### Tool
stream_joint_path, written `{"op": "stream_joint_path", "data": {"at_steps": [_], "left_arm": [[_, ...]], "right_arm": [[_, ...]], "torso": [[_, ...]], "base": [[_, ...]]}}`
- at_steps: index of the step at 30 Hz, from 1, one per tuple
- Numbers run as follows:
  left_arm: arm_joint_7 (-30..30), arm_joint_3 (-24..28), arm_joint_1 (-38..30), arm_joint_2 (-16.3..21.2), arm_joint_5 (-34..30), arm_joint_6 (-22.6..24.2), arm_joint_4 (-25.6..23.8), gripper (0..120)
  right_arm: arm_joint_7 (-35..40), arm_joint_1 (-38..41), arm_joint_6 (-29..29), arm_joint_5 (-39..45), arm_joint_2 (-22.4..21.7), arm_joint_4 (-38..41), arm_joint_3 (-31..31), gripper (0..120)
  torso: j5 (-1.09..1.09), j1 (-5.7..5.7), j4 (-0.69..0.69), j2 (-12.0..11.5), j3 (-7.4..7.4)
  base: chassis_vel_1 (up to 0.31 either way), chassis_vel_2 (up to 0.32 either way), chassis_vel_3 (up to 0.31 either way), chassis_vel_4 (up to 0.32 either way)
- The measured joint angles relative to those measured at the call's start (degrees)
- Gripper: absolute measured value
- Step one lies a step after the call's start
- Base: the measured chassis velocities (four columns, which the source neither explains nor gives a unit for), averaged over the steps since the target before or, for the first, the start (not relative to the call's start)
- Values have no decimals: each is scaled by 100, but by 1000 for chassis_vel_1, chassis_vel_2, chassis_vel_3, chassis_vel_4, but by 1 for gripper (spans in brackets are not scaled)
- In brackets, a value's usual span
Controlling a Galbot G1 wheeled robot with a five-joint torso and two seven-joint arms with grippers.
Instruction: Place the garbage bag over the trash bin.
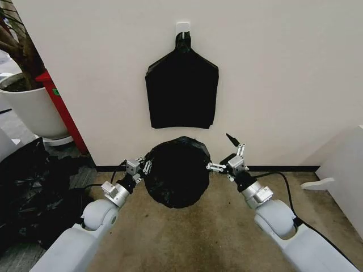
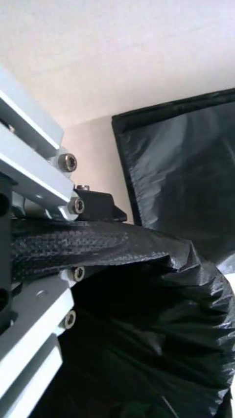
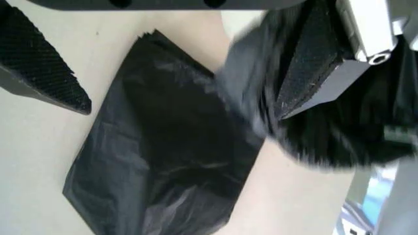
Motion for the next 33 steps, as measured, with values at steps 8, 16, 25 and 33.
{"op": "stream_joint_path", "data": {"at_steps": [8,16,25,33], "left_arm": [[-41,-20,21,36,-12,37,-97,3],[-32,14,21,51,-25,55,-182,3],[18,68,1,46,-150,122,-299,3],[25,76,-22,20,-97,72,-212,3]], "right_arm": [[409,-6,-257,-442,37,-264,35,100],[592,95,-310,-737,90,-615,45,100],[456,386,282,-903,281,-1341,-91,100],[320,515,761,-632,338,-1501,136,100]], "torso": [[0,0,0,0,0],[0,0,0,0,0],[0,0,0,0,0],[0,0,0,0,0]], "base": [[0,0,0,0],[0,0,0,0],[0,0,0,0],[0,0,0,0]]}}
